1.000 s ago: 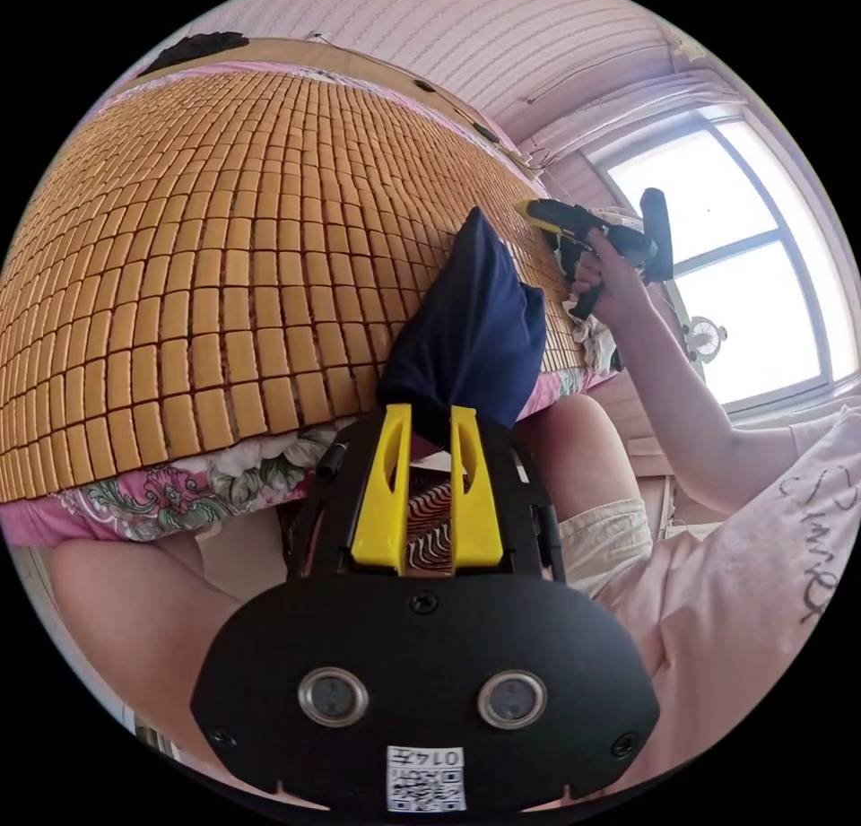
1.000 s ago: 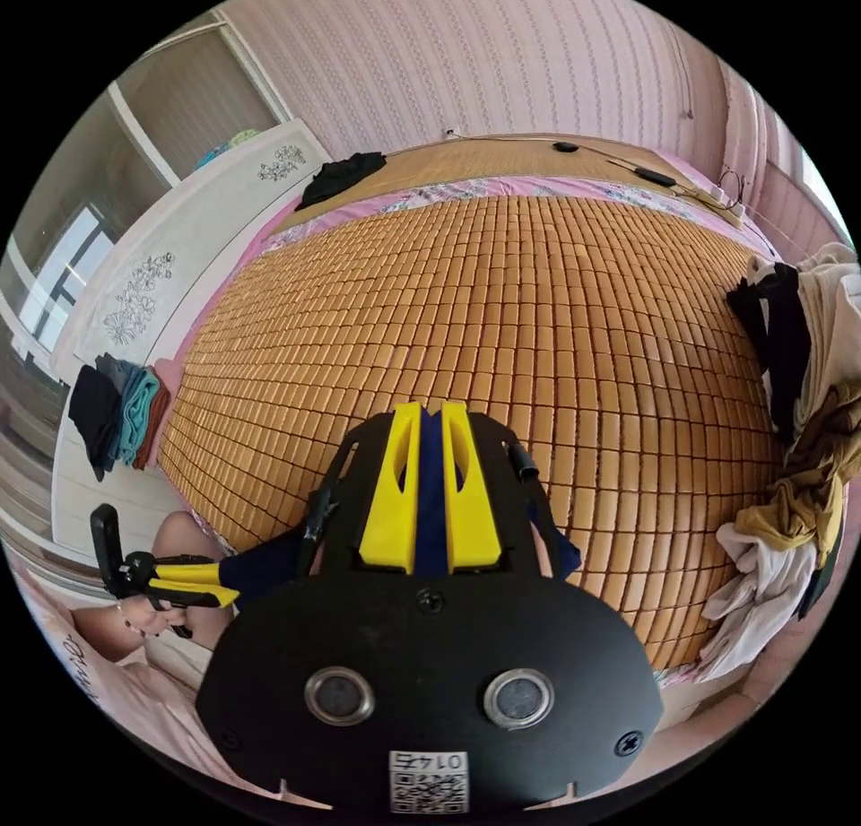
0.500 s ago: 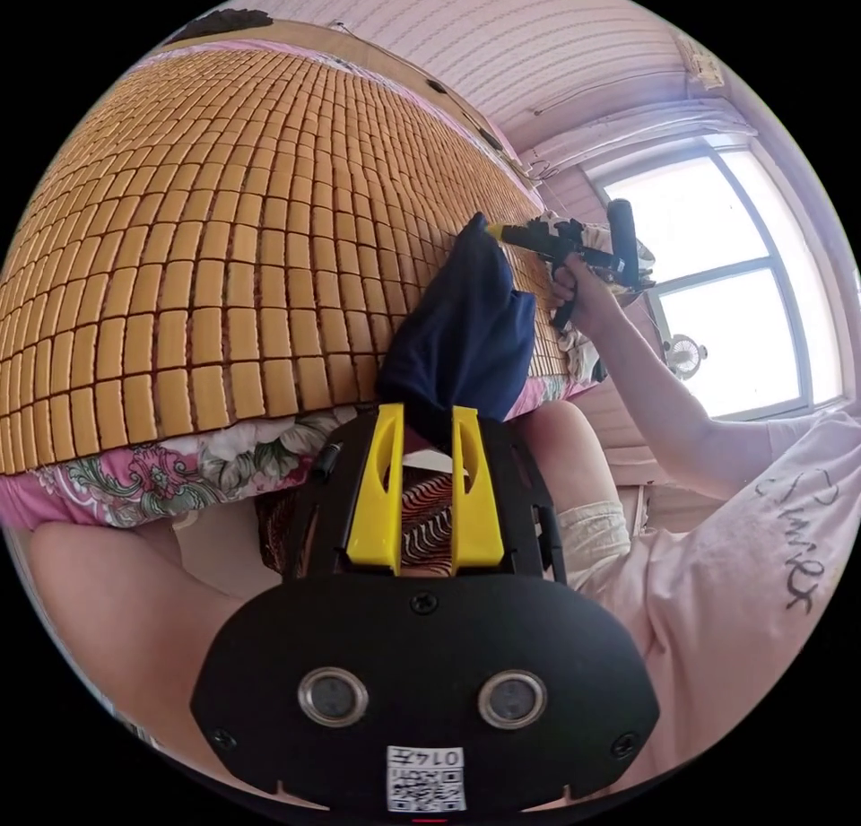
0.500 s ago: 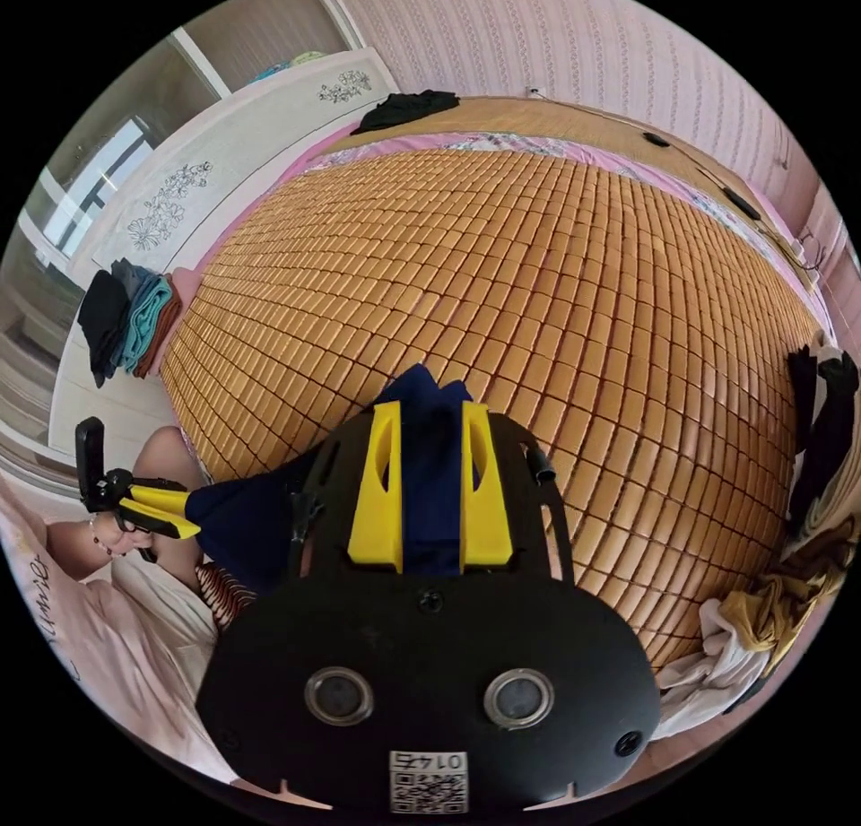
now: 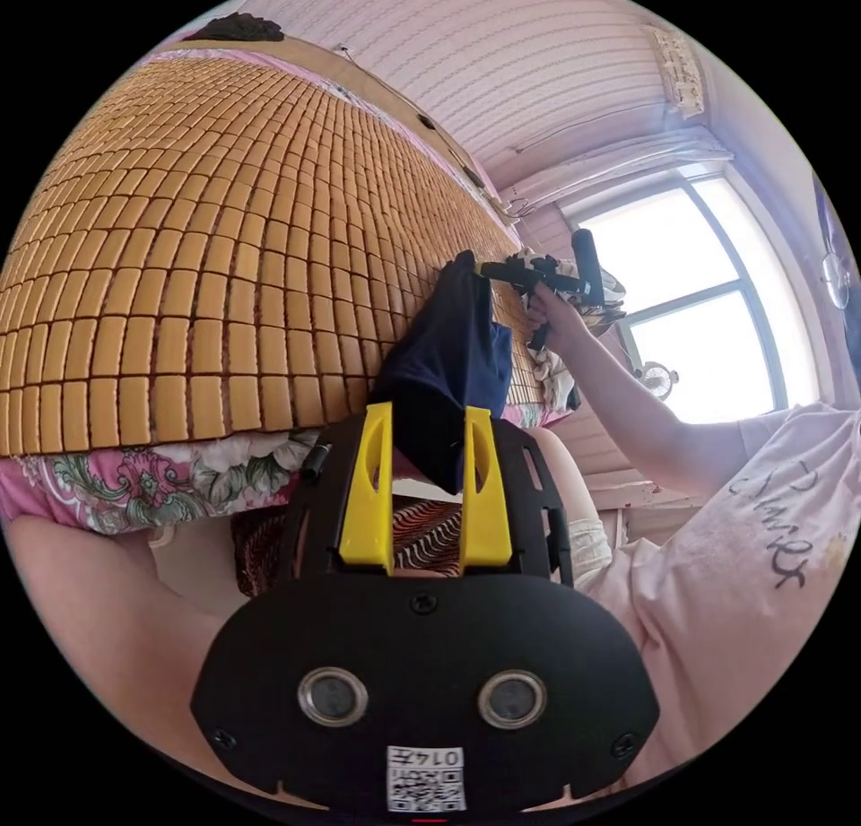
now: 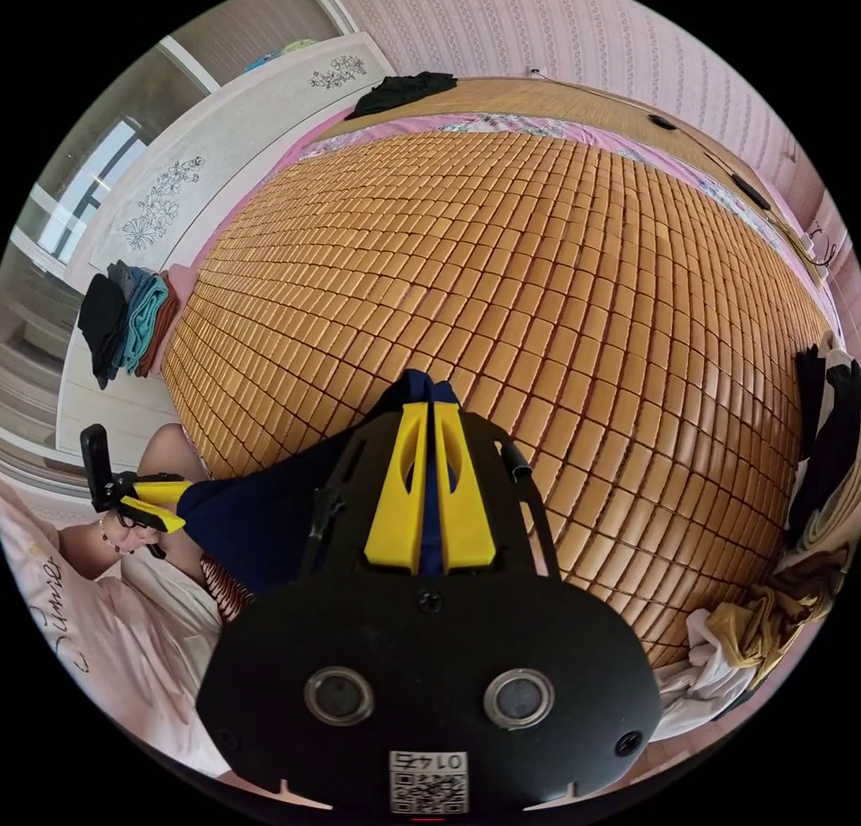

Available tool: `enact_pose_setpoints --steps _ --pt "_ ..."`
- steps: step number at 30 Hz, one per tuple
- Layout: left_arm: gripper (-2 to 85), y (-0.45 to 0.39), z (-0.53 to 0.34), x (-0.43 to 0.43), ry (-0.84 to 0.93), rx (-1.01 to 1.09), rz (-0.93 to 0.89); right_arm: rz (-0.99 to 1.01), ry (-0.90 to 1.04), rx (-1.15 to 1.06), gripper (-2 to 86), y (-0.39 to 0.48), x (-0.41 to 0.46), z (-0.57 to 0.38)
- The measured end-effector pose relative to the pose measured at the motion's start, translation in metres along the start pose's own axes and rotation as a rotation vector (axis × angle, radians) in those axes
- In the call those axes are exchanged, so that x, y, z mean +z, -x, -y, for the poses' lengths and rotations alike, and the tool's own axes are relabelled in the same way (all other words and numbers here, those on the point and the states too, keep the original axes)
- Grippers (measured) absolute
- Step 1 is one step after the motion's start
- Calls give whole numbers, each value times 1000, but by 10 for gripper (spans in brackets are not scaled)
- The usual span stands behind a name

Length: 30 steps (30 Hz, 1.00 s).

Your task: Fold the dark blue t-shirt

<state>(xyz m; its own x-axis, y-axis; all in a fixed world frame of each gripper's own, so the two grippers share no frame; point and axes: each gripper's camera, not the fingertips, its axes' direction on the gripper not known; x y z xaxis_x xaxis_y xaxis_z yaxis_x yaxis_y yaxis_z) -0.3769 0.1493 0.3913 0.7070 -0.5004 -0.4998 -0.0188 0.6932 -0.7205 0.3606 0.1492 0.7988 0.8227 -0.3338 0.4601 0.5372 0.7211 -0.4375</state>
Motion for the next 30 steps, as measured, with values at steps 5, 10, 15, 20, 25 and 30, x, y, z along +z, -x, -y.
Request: enact_pose_setpoints --steps 5,10,15,20,25,30 --pt "139 -5 -2 -9 25 62 100 19 -8 -23 -4 -1 -11 11" --pt "134 3 -2 -8 -12 30 43 -94 11 -95 -2 8 -19 18" --pt "150 4 2 0 -83 61 -61 -55 2 -25 -1 -3 -24 21" --pt "168 8 -5 -7 -121 83 -52 -101 17 -59 -1 1 -28 24" --pt "165 26 -15 -21 -164 -3 -1 -80 15 -54 -1 -3 -31 26" --pt "145 32 -20 -23 -169 -65 21 -87 18 -58 0 -4 -34 26"
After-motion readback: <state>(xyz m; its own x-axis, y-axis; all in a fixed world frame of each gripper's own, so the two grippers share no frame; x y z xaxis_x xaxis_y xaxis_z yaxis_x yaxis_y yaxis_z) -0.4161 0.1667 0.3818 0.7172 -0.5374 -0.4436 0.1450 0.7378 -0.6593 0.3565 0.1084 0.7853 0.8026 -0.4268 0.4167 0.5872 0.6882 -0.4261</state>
